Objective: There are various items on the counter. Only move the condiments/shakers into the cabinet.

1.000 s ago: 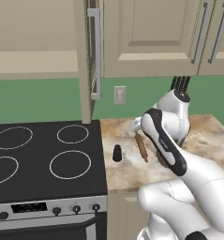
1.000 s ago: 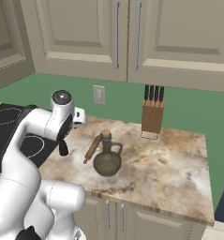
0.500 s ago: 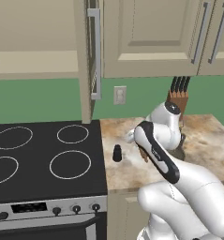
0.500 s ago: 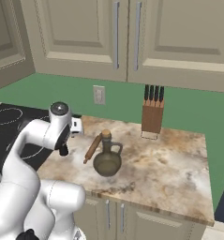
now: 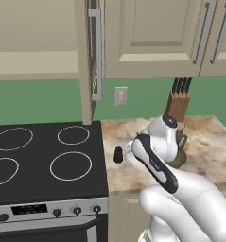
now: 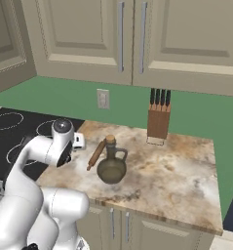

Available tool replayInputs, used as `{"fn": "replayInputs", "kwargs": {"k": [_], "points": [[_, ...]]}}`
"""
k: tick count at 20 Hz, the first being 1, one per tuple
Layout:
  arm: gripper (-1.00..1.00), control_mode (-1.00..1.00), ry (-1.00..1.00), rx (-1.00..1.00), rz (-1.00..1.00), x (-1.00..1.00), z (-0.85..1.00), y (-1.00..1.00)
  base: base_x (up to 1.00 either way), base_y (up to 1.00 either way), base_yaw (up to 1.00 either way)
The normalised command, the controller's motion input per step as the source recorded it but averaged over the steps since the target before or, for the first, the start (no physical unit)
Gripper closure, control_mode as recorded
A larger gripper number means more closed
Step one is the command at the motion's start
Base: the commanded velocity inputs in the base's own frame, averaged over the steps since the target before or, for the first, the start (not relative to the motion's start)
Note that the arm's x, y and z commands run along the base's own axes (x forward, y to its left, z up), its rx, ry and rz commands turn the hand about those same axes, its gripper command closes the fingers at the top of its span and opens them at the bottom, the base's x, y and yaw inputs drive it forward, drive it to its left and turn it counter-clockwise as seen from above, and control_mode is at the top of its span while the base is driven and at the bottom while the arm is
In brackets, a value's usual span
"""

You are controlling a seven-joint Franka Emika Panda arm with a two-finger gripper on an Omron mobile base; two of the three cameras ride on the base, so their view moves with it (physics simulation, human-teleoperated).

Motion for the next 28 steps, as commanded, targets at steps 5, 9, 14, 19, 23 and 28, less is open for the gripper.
{"fn": "replayInputs", "kwargs": {"k": [5,9,14,19,23,28], "points": [[-1.0,-1.0,0.0,0.0,0.0,0.16,-0.23,0.07,0.0,0.0,0.0],[-1.0,-1.0,0.02,0.0,0.0,0.26,-0.22,0.0,0.0,0.0,0.0],[-1.0,-1.0,0.04,0.0,0.0,0.13,-0.44,0.0,0.0,0.0,0.0],[-1.0,-1.0,0.03,0.0,0.0,0.09,-0.37,0.09,0.0,0.0,0.0],[-1.0,-1.0,0.03,0.0,0.0,0.13,-0.25,0.13,0.0,0.0,0.0],[-1.0,-1.0,0.02,0.0,0.0,0.16,-0.26,0.14,0.0,0.0,0.0]]}}
